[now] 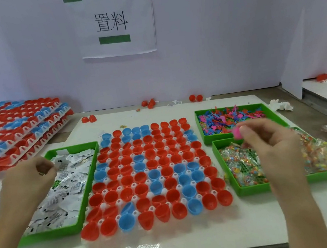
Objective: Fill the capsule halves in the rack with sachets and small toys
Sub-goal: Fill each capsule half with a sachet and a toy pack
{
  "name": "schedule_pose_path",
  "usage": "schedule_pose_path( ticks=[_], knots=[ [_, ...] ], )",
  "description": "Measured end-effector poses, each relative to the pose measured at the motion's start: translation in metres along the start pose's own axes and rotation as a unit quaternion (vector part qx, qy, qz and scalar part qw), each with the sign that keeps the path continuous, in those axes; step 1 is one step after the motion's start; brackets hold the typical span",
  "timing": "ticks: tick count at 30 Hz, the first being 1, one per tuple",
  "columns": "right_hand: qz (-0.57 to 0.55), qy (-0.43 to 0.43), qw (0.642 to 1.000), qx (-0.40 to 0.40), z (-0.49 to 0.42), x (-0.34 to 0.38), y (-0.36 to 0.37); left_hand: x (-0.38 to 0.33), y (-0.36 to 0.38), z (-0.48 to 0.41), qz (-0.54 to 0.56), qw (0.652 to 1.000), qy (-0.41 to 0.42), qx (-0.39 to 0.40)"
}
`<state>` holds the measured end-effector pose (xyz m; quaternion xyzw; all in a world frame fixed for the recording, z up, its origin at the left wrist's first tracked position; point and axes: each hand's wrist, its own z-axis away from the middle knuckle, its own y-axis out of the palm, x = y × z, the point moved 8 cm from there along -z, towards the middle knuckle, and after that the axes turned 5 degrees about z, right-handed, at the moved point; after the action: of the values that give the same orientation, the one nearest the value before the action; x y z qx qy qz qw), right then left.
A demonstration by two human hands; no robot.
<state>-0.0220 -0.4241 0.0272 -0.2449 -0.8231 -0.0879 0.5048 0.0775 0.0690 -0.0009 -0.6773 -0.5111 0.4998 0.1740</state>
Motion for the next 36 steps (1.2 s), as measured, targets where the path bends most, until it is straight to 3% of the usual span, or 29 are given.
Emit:
schedule_pose_path(
  ticks=[2,4,7,14,19,36],
  knots=[
    [0.086,0.019,0.986,0.144,0.010,-0.011,0.019,0.007,0.005,0.001,0.027,1.000,-0.009,0.013],
    [0.147,0.060,0.937,0.311,0.027,-0.021,0.034,0.016,0.008,0.002,0.046,0.999,-0.013,0.018],
    [0.185,0.131,0.878,0.422,0.045,-0.027,0.036,0.031,0.015,0.000,0.079,0.996,-0.022,0.023],
    [0.191,0.219,0.878,0.380,0.049,-0.033,0.032,0.049,0.022,0.002,0.115,0.993,-0.018,0.004],
    [0.149,0.210,0.905,0.340,0.040,-0.027,0.025,0.044,0.018,0.003,0.154,0.988,-0.024,-0.021],
    [0.169,0.182,0.910,0.332,0.037,-0.030,0.023,0.038,0.020,0.008,0.153,0.988,-0.015,-0.014]
  ],
)
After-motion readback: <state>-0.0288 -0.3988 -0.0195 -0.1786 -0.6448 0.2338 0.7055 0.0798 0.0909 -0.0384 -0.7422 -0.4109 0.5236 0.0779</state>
